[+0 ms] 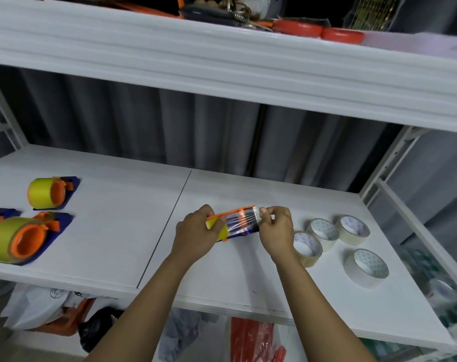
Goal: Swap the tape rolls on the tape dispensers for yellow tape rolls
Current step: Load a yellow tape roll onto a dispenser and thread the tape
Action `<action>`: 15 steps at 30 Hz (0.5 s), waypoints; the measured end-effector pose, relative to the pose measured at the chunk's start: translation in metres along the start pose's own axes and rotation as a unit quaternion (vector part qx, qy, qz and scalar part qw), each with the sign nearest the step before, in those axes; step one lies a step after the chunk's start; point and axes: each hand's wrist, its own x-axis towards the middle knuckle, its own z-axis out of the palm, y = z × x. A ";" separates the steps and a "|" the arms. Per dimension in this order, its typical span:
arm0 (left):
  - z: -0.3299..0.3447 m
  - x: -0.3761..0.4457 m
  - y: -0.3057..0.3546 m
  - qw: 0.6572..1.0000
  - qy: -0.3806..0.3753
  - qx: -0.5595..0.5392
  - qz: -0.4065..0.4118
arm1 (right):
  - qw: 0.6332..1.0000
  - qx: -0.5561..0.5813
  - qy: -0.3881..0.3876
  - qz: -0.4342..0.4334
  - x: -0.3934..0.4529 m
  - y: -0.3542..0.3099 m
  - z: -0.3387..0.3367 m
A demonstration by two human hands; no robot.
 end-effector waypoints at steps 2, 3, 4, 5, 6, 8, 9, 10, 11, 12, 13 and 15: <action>-0.002 0.000 -0.001 1.000 -0.019 0.006 0.011 | 0.999 0.027 0.004 0.030 -0.003 0.000 0.000; -0.003 -0.001 -0.002 0.999 -0.027 0.010 0.014 | 0.999 0.031 0.003 0.034 -0.005 -0.001 -0.001; -0.004 -0.001 -0.003 0.999 -0.033 0.017 0.014 | 0.999 0.034 -0.001 0.031 -0.006 -0.002 -0.001; -0.005 -0.001 -0.004 0.999 -0.038 0.027 0.012 | 0.999 0.035 -0.007 0.023 -0.008 -0.002 -0.001; -0.006 0.000 -0.005 0.998 -0.044 0.041 0.011 | 0.999 0.035 -0.011 0.012 -0.009 -0.003 -0.002; -0.008 0.001 -0.007 0.995 -0.058 0.077 0.013 | 0.999 0.026 -0.016 -0.016 -0.012 -0.005 -0.002; -0.010 0.001 -0.006 0.993 -0.065 0.094 0.015 | 0.999 0.023 -0.016 -0.028 -0.014 -0.006 -0.002; -0.010 0.002 -0.006 0.992 -0.071 0.104 0.015 | 0.999 0.021 -0.015 -0.037 -0.015 -0.007 -0.002; -0.010 0.002 -0.004 0.991 -0.078 0.106 0.010 | 0.999 0.019 -0.013 -0.044 -0.017 -0.008 -0.002; -0.010 0.002 -0.003 0.991 -0.082 0.102 0.002 | 0.998 0.014 -0.009 -0.052 -0.019 -0.010 -0.002; -0.008 0.001 -0.001 0.992 -0.083 0.097 -0.007 | 0.998 0.008 -0.004 -0.061 -0.021 -0.011 -0.002; -0.003 0.000 0.003 0.994 -0.067 0.083 -0.026 | 0.997 -0.002 0.005 -0.077 -0.023 -0.013 -0.002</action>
